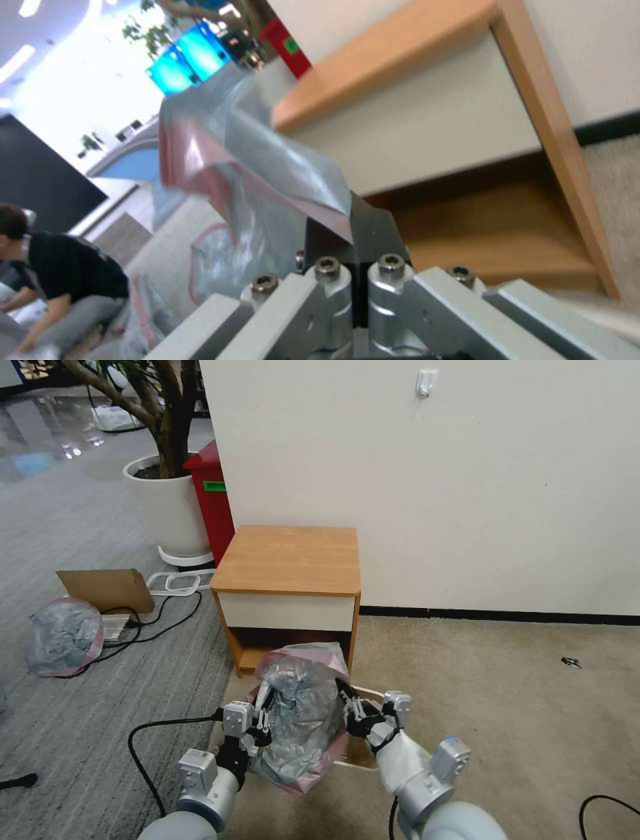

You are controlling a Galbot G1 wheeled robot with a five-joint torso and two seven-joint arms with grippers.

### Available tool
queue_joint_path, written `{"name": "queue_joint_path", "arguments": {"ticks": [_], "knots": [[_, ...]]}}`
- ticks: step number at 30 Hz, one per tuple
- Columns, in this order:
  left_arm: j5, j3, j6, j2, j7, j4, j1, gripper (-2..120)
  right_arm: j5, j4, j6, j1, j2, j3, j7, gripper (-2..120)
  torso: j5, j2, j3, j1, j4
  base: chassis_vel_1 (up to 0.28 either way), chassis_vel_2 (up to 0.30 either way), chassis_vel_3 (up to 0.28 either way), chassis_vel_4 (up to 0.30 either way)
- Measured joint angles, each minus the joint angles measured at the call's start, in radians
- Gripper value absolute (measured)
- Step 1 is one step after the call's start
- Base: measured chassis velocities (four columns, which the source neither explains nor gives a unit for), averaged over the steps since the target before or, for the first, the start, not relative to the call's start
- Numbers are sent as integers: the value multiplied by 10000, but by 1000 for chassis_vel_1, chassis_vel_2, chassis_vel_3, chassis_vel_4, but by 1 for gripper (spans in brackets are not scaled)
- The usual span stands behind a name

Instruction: Pick up the garbage bag from the table and place it over the trash can.

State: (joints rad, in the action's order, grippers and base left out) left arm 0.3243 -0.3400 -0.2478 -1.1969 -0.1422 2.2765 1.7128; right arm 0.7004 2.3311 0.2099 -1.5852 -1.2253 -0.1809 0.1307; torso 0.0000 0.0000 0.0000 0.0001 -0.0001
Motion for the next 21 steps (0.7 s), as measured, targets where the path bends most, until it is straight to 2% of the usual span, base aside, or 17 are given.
{"name": "queue_joint_path", "arguments": {"ticks": [3, 6, 8, 9, 11, 12, 13, 15, 21], "knots": [[-5, 24, 20, 0, 6, 40, 54, 6, 1005, 192, 339, 697, 593, -540, 109, 0, 1, 0, 0, 0, 0, 0, 0, 0, 0], [-11, 41, 30, -1, 52, 80, 91, 6, 1446, 95, 605, 1293, 925, -849, 286, 0, 2, 0, 0, 0, 3, 0, 0, 0, 0], [-17, 51, 50, -19, 133, 109, 173, 6, 1994, -42, 1429, 1945, 1367, -1244, 849, 0, 2, 0, 1, -1, 3, 0, 0, 0, 0], [-17, 51, 50, -19, 133, 109, 173, 6, 1994, -42, 1429, 1945, 1367, -1244, 849, 0, 2, 0, 1, -1, 3, 0, 0, 0, 0], [-19, 25, 69, -49, 220, 142, 243, 6, 2391, -152, 2373, 2256, 1691, -1575, 1477, 0, 1, 0, 1, -1, 3, 0, 0, 0, 0], [-19, 25, 69, -49, 220, 142, 243, 6, 2391, -152, 2373, 2256, 1691, -1575, 1477, 0, 1, 0, 1, -1, 3, 0, 0, 0, 0], [6, 6, 79, -74, 267, 165, 263, 6, 2684, -216, 2951, 2334, 1850, -1756, 2035, 0, 2, 0, 0, 0, 2, 0, 0, 0, 0], [217, -71, 84, -100, 302, 184, 248, 6, 3154, -245, 3464, 2230, 2063, -2044, 2588, 0, 2, 0, 0, 0, 2, 0, 0, 0, 0], [929, -328, 46, -102, 308, 187, 57, 6, 4339, 61, 4206, 1658, 2567, -2565, 2891, 0, 1, 0, 0, -1, -1, 0, 0, 0, 0]]}}
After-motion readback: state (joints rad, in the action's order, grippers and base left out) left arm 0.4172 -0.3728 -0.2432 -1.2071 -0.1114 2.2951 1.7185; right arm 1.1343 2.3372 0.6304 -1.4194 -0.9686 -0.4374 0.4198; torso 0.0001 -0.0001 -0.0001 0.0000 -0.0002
